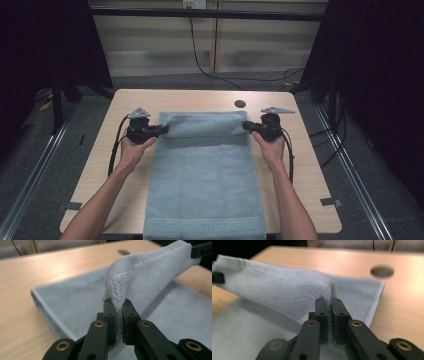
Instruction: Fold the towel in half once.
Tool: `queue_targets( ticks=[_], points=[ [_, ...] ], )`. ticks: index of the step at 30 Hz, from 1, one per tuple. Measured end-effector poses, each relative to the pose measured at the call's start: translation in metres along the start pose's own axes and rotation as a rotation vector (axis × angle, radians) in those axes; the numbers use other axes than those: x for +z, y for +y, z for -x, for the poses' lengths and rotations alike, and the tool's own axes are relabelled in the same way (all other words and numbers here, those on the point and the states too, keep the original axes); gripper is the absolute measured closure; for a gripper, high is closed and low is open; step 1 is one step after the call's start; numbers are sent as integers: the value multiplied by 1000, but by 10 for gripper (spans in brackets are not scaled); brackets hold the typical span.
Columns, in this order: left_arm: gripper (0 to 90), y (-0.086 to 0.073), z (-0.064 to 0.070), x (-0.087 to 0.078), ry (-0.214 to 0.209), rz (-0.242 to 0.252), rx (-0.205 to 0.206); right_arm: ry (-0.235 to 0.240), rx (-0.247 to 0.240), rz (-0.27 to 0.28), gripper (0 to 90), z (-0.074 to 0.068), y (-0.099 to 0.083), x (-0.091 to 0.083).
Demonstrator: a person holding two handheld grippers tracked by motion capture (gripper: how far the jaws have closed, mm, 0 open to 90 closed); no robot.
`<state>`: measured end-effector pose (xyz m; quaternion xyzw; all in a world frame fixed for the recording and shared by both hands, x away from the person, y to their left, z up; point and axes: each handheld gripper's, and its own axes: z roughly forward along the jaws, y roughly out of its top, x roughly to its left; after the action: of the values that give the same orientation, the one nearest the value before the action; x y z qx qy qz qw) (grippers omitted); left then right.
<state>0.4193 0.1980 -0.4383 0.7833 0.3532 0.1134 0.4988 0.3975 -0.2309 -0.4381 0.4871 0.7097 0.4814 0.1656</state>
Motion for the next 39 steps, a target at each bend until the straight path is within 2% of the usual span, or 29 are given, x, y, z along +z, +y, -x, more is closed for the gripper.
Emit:
queue_targets(
  ticks=[3, 5, 8, 9, 10, 14, 17, 23, 26, 28, 30, 31, 32, 34, 35, 36, 37, 38, 39],
  points=[
    [841, 11, 12, -23, -8, 36, 31, 31, -31, 58, 852, -12, 19, -26],
    [841, 18, 20, -39, -5, 62, 50, 35, -72, 78, 852, -23, 27, -40],
    [841, 24, 30, -61, -23, 102, 48, 70, -82, 129, 852, -35, 32, -60],
    [841, 25, 34, -67, -33, 114, 41, 88, -90, 145, 852, -42, 31, -73],
    [841, 25, 38, -73, -42, 118, 47, 88, -90, 145, 852, -42, 31, -73],
    [841, 21, 54, -89, -71, 122, 80, 101, -126, 144, 852, -54, 24, -96],
    [841, 17, 63, -98, -79, 119, 77, 116, -146, 141, 852, -62, 19, -111],
    [841, 12, 78, -121, -109, 167, 82, 160, -178, 156, 852, -78, 13, -139],
    [842, 2, 86, -126, -117, 150, 98, 170, -204, 149, 852, -86, 8, -150],
    [841, -13, 88, -126, -128, 132, 82, 197, -201, 135, 852, -91, 1, -154],
    [841, -31, 90, -126, -134, 122, 47, 208, -208, 104, 852, -96, -12, -157],
    [841, -39, 90, -126, -146, 107, 45, 217, -206, 88, 852, -99, -20, -158],
    [840, -46, 91, -126, -140, 89, 52, 220, -205, 68, 852, -101, -27, -160],
    [838, -60, 94, -127, -168, 86, 27, 228, -200, 42, 852, -104, -40, -163],
    [837, -66, 97, -127, -171, 73, 35, 234, -192, 38, 852, -105, -46, -164],
    [835, -72, 99, -126, -162, 52, 51, 233, -198, 28, 851, -107, -53, -165],
    [834, -79, 100, -125, -170, 32, 50, 231, -212, 13, 850, -110, -59, -165],
    [832, -85, 101, -124, -173, 19, 45, 226, -212, -6, 851, -111, -66, -164],
    [820, -92, 100, -121, -157, 2, 47, 205, -240, -51, 850, -115, -79, -161]
  ],
)
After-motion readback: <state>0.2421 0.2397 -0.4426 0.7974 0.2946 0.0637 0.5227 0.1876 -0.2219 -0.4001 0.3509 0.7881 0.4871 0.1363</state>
